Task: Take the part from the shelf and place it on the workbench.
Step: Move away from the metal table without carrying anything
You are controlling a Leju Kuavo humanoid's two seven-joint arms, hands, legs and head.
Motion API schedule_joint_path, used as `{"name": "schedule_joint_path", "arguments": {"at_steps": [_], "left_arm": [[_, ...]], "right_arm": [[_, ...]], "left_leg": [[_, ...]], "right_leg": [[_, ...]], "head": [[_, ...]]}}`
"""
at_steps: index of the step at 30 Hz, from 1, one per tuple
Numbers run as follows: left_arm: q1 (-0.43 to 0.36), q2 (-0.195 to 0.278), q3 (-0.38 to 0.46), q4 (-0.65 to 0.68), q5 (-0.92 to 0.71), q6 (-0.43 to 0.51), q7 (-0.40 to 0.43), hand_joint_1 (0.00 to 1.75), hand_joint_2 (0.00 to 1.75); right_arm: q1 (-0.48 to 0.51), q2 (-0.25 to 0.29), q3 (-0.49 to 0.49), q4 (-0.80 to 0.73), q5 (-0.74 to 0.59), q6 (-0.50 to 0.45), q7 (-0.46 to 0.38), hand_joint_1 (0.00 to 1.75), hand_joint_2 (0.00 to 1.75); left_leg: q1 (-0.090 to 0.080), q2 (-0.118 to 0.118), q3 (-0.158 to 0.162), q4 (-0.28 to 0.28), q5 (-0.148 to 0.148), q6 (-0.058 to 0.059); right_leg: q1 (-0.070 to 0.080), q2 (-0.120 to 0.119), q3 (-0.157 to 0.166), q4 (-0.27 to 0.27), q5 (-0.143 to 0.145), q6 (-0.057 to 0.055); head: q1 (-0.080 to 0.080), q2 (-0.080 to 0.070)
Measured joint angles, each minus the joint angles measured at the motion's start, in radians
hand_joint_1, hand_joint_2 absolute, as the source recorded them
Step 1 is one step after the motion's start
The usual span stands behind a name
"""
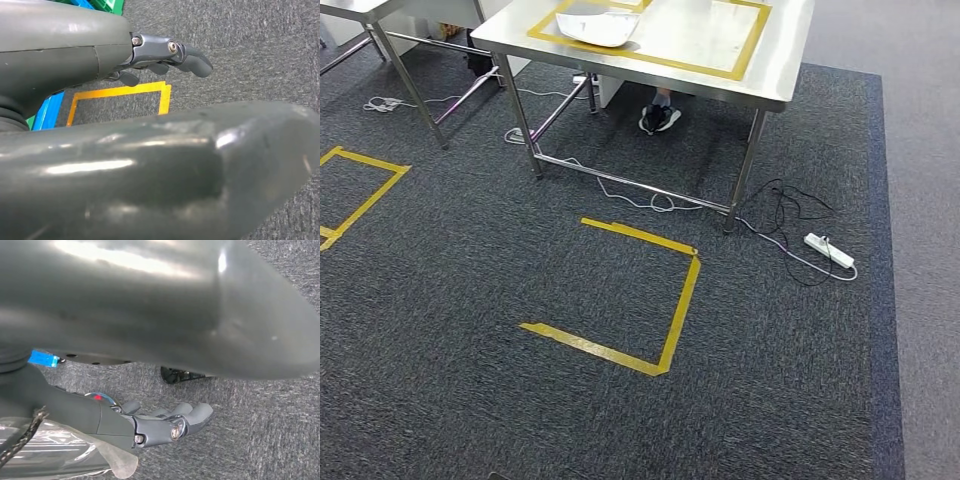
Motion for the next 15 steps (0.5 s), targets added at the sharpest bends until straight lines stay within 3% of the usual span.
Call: {"name": "schedule_joint_path", "arguments": {"at_steps": [15], "left_arm": [[0.013, -0.021, 0.019, -0.04, -0.048, -0.045, 0.021, 0.0, 0.0]], "right_arm": [[0.002, 0.001, 0.0, 0.0, 0.0, 0.0, 0.006, 0.0, 0.0]], "left_leg": [[-0.002, 0.0, 0.0, 0.0, 0.001, 0.002]], "right_leg": [[-0.001, 0.001, 0.0, 0.0, 0.002, 0.001]], "head": [[0.0, 0.0]]}}
